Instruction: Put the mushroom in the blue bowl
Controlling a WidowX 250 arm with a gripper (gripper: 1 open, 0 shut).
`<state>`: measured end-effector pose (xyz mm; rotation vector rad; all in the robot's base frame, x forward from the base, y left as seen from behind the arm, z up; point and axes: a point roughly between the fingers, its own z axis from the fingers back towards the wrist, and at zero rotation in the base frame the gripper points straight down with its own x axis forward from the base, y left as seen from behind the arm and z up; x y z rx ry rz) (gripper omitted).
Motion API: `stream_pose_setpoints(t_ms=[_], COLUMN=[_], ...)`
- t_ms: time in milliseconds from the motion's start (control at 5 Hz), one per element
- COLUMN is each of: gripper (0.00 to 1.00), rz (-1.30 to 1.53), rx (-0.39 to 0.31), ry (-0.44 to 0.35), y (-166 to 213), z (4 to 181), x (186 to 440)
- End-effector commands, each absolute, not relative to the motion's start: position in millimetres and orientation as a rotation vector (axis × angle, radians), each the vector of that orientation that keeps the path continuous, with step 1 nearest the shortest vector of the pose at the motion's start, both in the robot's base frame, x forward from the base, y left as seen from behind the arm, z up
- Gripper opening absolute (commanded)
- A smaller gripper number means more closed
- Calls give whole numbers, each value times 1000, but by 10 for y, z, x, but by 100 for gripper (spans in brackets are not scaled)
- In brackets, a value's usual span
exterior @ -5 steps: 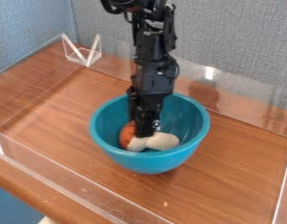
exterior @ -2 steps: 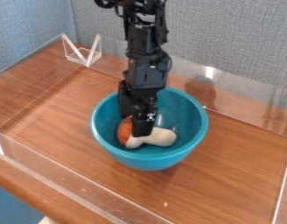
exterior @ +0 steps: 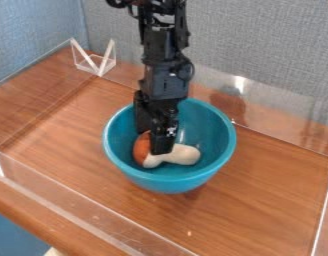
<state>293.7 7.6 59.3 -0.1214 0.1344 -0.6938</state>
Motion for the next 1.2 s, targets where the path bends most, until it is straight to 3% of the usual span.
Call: stream_pose_setpoints(t_ms=[0, 400, 600, 1000], gripper=[100, 100, 0, 0], rz=[-673, -656, -648, -627], rx=[-104, -115, -120, -130], ry=[85, 93, 95, 86], y=[148, 174, 185, 213], z=[701, 674, 672, 744], x=[3040, 3036, 3030, 3004])
